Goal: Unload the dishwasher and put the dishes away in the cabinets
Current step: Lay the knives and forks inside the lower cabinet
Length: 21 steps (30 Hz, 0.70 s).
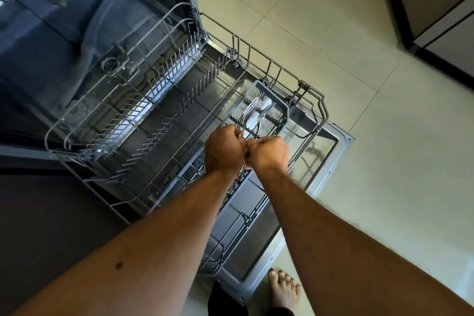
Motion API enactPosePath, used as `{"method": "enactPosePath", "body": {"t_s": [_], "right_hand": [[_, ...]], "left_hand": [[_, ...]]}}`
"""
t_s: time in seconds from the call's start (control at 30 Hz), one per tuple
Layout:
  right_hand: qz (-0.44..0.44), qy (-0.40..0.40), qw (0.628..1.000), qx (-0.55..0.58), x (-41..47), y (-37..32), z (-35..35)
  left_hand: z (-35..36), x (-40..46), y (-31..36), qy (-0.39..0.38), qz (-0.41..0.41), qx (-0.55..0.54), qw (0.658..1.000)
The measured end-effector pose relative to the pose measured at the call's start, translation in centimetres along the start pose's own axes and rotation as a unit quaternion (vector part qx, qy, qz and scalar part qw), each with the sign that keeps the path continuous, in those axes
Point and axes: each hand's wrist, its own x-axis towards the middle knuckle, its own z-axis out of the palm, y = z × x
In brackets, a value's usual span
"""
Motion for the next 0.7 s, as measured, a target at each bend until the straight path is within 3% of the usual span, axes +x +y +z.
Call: {"method": "enactPosePath", "body": {"t_s": [0.2, 0.37, 0.7], "right_hand": [[-0.078, -0.051, 0.995, -0.037, -1.9, 0.6, -1.2], [-0.104, -0.081, 0.989, -0.066, -4.0, 1.1, -1.9], [-0.152, -0.165, 0.971, -0.088, -11.4, 5.2, -2.8]], "left_hand": [[-0.9, -2.9, 0.7, -0.024, -0.12, -0.144, 0.982], [-2.9, -5.4, 0.9, 0.0, -0.226, -0.226, 0.948], [-5.5, -15.4, -1.4, 0.043, -0.274, -0.269, 0.922]]}}
